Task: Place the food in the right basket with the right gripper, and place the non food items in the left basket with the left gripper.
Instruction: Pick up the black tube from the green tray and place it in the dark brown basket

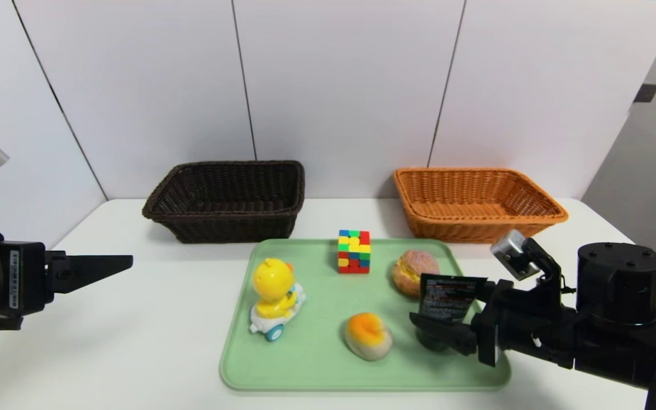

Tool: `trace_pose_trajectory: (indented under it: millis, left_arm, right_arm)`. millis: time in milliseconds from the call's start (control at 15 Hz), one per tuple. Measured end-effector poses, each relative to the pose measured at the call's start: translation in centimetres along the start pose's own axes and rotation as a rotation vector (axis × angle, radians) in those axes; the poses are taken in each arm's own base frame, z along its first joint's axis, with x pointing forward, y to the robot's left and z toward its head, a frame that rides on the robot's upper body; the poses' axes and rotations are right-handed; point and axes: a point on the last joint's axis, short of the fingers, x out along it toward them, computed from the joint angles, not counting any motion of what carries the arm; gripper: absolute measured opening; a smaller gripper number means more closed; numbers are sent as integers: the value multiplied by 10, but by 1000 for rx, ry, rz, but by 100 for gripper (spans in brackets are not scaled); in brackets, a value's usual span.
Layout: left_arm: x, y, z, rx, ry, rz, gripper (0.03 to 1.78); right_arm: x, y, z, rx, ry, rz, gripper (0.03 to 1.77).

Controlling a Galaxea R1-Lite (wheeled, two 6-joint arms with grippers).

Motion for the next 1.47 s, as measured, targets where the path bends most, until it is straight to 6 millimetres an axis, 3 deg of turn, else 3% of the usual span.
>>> trace_pose_trajectory:
  millis: [400, 667, 867, 933, 1000, 1467]
  left_arm:
    - [4, 0, 0, -2, 13, -1, 169]
    - [5, 0, 0, -3, 19, -1, 169]
    - [6, 0, 0, -4, 20, 0, 169]
    - [6, 0, 0, -5, 20, 0, 169]
    - [6, 0, 0, -5, 22, 1, 169]
    - [5, 0, 0, -4, 18, 3, 169]
  right_arm:
    - [6, -3, -3, 8, 17, -3, 170]
    - [10, -5, -3, 8, 19, -5, 110]
    - [10, -5, -3, 9, 19, 0, 78]
    - [9, -4, -2, 8, 17, 1, 51]
    - [9, -4, -2, 8, 15, 2, 35]
    - [4, 5, 6, 18, -10, 22, 35]
